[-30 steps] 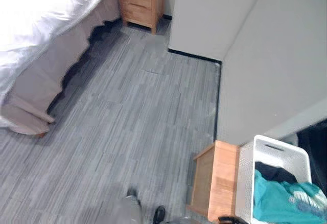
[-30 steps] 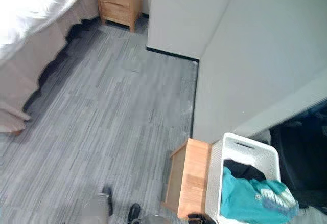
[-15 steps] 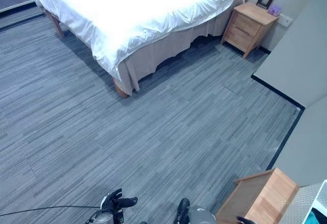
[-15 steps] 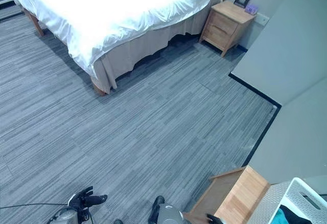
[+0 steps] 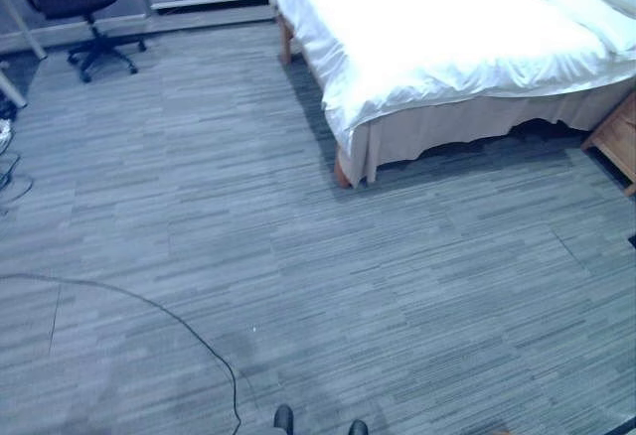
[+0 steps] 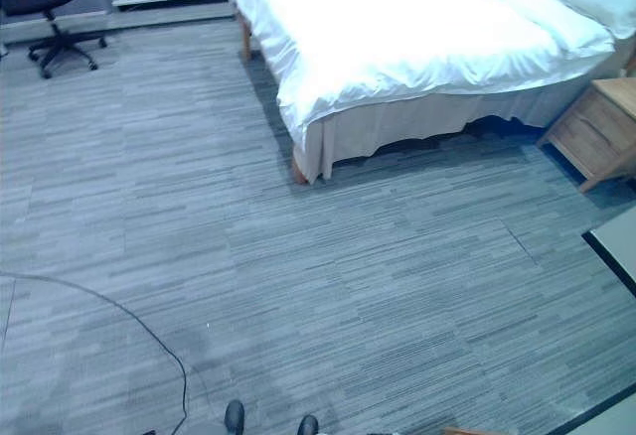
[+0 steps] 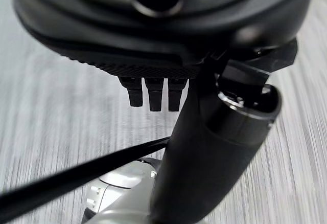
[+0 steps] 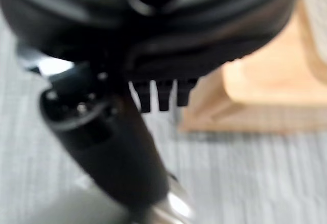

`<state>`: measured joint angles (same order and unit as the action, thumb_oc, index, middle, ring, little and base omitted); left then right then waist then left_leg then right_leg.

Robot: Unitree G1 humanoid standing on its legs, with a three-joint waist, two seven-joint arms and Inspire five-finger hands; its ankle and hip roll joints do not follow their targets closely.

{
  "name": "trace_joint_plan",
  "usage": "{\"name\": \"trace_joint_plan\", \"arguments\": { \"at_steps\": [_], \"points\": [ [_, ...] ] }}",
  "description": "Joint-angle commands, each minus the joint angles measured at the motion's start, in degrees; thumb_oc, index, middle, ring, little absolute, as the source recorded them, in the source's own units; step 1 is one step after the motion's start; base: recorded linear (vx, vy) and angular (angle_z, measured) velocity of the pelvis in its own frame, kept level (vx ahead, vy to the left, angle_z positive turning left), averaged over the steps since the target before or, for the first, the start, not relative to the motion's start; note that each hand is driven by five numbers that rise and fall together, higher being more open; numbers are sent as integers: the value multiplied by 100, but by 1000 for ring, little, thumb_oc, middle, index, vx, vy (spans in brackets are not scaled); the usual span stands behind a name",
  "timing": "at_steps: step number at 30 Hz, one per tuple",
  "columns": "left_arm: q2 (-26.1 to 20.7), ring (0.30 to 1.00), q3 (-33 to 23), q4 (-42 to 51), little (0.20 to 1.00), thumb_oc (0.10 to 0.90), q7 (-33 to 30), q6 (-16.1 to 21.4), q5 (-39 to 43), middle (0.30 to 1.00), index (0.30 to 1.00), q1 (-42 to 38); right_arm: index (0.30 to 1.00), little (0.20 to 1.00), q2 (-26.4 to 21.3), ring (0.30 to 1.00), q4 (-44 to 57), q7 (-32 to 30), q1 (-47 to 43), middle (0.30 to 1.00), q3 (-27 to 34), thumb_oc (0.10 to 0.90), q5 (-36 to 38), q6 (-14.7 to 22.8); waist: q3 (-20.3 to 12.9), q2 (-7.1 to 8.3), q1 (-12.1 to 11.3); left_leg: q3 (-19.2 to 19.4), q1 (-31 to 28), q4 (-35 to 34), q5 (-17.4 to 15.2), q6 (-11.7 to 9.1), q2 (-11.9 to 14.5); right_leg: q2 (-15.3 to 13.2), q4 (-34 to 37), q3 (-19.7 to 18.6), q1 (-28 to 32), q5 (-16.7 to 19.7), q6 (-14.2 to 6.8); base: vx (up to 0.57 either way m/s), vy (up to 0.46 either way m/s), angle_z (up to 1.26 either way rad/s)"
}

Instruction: Pick up bed clothes into laundry basket.

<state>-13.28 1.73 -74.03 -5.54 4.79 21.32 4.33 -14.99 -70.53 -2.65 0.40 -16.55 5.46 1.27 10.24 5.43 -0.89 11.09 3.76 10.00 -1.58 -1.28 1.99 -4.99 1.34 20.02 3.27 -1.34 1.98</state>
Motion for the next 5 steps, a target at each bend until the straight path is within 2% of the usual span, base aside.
{"name": "trace_joint_plan", "arguments": {
  "at_steps": [1,2,3,5],
  "points": [
    [312,900,195,8,900,800,211,112,-263,900,900,-326,900,900,-48,900,85,37,-55,900,303,800,439,170,-63,-191,322,409,-423,-194,-229,-228,324,-96,-149,-32,-81,-171,-553,-15,66,82],
    [333,900,217,-98,900,800,263,79,-405,900,900,-298,900,900,17,900,56,50,-62,900,320,800,499,166,-222,-277,382,340,-544,-649,-232,-231,251,-38,-8,-2,-53,-148,-591,-15,67,92],
    [334,900,216,-98,900,800,263,79,-406,900,900,-297,900,900,17,900,56,50,-61,900,319,800,499,166,-223,-277,383,339,-547,-656,-228,-231,249,-38,-6,-1,-52,-147,-592,12,50,79],
    [331,900,327,-90,900,800,282,54,-589,900,900,-343,900,900,62,900,-5,45,-78,900,284,800,463,170,-296,-298,410,291,-599,-821,-167,-231,216,-63,78,20,-39,-26,-629,16,61,30]
  ]
}}
